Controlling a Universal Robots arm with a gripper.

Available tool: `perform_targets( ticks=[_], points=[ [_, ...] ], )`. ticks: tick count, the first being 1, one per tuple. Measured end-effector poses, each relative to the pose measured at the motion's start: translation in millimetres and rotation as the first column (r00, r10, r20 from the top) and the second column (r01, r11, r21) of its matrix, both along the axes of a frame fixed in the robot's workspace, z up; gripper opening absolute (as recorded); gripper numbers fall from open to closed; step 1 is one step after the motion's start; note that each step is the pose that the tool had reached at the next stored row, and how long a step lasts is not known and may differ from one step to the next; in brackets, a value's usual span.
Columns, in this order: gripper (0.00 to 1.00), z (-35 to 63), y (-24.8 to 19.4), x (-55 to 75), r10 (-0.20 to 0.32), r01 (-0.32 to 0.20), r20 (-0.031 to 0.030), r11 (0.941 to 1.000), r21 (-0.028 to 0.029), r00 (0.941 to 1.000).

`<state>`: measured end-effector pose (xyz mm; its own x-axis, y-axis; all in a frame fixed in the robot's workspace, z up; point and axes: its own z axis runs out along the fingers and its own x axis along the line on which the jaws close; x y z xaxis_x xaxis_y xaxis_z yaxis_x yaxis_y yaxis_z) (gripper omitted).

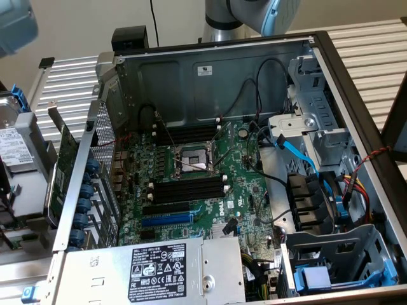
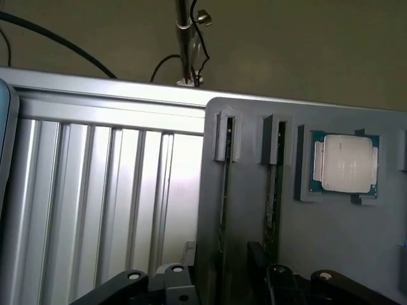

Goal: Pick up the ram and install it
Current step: 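Pick up the ram and move it above insertion slot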

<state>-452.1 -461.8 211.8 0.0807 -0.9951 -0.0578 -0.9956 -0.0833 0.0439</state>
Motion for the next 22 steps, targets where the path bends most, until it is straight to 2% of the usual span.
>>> perform_targets(
  ticks=[1, 5, 8, 14, 22],
  points=[
    [0.44, -0.4, 0.4, 0.0, 0.000, 0.000, -0.0010, 1.0000, -0.0010, 1.0000],
    [0.44, -1.6, 2.8, 0.0, -0.002, 0.002, -0.0019, 0.9999, -0.0114, 1.0000],
    [0.44, -2.9, 3.9, 0.0, -0.006, 0.006, -0.0017, 0.9999, -0.0155, 1.0000],
    [0.44, -6.5, 4.2, 0.0, -0.066, 0.066, -0.0018, 0.9977, -0.0162, 0.9978],
    [0.44, -10.2, 5.1, -0.1, -0.070, 0.069, -0.0061, 0.9974, -0.0166, 0.9976]
  ],
)
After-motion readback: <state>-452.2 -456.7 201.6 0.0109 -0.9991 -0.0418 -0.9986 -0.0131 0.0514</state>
